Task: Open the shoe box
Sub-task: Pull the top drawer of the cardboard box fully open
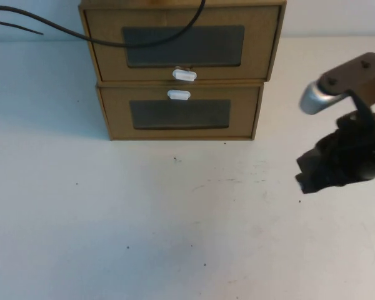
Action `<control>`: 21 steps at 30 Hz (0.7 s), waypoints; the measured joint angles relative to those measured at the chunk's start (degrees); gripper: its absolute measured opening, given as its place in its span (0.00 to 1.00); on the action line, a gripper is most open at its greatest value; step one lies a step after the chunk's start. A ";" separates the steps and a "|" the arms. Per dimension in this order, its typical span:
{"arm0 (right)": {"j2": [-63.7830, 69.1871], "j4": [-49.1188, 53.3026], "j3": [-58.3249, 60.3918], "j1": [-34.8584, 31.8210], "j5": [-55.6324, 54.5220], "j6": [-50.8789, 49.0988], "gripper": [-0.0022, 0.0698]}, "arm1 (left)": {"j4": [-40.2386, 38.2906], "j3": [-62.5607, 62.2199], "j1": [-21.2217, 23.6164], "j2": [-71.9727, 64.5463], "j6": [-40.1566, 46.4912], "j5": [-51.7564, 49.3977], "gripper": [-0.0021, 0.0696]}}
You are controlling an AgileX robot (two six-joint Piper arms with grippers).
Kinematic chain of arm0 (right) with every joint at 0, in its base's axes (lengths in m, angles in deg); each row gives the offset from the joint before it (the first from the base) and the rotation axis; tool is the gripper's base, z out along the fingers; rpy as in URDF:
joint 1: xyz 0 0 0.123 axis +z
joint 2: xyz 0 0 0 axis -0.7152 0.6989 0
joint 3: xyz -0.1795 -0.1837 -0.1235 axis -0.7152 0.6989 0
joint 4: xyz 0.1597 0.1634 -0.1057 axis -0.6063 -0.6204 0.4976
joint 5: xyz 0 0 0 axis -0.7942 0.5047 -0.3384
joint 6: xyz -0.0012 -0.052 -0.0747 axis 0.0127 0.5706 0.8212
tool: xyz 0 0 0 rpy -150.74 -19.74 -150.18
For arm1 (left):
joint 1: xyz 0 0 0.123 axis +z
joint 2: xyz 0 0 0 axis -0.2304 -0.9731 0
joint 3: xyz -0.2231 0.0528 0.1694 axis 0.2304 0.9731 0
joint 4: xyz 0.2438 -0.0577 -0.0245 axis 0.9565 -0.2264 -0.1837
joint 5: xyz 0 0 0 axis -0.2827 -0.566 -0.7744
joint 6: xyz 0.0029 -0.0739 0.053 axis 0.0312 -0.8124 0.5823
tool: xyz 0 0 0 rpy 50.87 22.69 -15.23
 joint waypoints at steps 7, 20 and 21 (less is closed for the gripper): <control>11.62 24.66 -9.38 14.15 -2.70 -12.97 0.01 | 0.00 0.00 0.00 0.00 -0.17 0.00 0.02; 25.60 90.97 -10.37 24.91 -11.91 -51.78 0.01 | 0.00 0.00 0.00 0.00 -0.26 0.00 0.02; 26.54 95.43 -10.45 24.91 -12.02 -55.32 0.01 | 0.00 0.00 0.00 0.00 -0.26 0.00 0.02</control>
